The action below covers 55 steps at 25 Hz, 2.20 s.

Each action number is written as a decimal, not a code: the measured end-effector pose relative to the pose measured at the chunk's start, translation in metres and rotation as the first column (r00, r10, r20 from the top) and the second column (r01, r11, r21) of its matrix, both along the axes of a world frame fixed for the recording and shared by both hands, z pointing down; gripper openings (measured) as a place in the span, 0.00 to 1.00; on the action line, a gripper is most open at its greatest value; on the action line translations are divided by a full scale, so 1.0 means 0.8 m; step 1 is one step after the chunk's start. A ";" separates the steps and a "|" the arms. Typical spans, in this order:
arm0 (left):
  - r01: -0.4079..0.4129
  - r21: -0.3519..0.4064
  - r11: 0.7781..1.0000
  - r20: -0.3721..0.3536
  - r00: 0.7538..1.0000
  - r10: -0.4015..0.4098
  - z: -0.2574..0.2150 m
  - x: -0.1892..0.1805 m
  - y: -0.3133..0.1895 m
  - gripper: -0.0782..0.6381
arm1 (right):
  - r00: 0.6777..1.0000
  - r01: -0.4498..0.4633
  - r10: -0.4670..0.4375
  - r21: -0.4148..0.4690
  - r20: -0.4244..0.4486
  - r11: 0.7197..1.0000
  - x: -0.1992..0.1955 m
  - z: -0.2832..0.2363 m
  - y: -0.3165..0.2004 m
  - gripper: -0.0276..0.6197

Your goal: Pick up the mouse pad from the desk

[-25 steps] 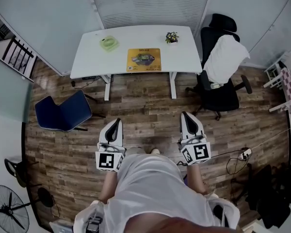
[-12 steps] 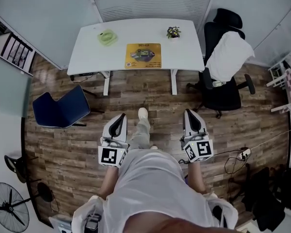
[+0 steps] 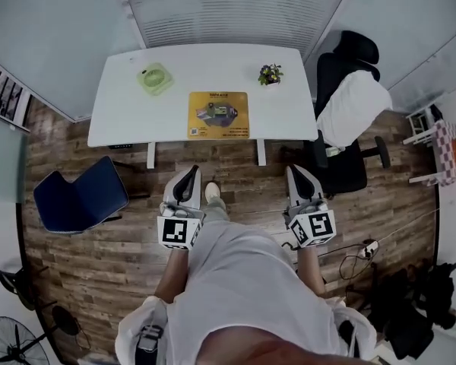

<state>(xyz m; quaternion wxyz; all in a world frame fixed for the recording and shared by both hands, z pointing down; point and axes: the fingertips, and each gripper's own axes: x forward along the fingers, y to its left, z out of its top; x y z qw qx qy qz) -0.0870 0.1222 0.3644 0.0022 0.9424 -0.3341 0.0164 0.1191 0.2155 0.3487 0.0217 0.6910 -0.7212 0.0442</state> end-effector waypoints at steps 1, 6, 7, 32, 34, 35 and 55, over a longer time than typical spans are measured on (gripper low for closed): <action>-0.002 -0.006 1.000 -0.002 1.000 0.002 0.001 0.005 -0.024 0.10 | 1.000 0.010 -0.010 -0.012 -0.002 1.000 0.003 -0.001 -0.024 0.05; -0.032 -0.028 0.999 0.000 0.999 0.032 0.004 0.028 -0.128 0.10 | 0.999 0.041 -0.039 -0.061 0.025 0.997 0.020 0.007 -0.132 0.05; -0.033 -0.028 0.999 0.004 0.999 0.033 0.005 0.030 -0.147 0.10 | 0.999 0.045 -0.043 -0.070 0.030 0.997 0.023 0.009 -0.149 0.05; 0.376 -0.459 0.805 0.076 0.919 -0.387 0.182 0.031 -0.292 0.10 | 0.837 0.386 -0.505 -0.429 -0.210 0.817 0.065 0.169 -0.435 0.05; 0.379 -0.649 0.659 0.019 0.875 -0.484 0.233 0.032 -0.290 0.10 | 0.762 0.435 -0.605 -0.510 -0.229 0.742 0.060 0.211 -0.461 0.05; 0.359 -0.744 0.564 -0.003 0.842 -0.539 0.261 0.033 -0.286 0.10 | 0.722 0.455 -0.652 -0.552 -0.231 0.699 0.056 0.231 -0.473 0.05; 0.133 -0.991 -0.021 0.092 0.551 -0.829 0.486 0.145 -0.206 0.55 | 0.307 0.408 -0.951 -0.906 0.024 0.109 0.012 0.480 -0.553 0.36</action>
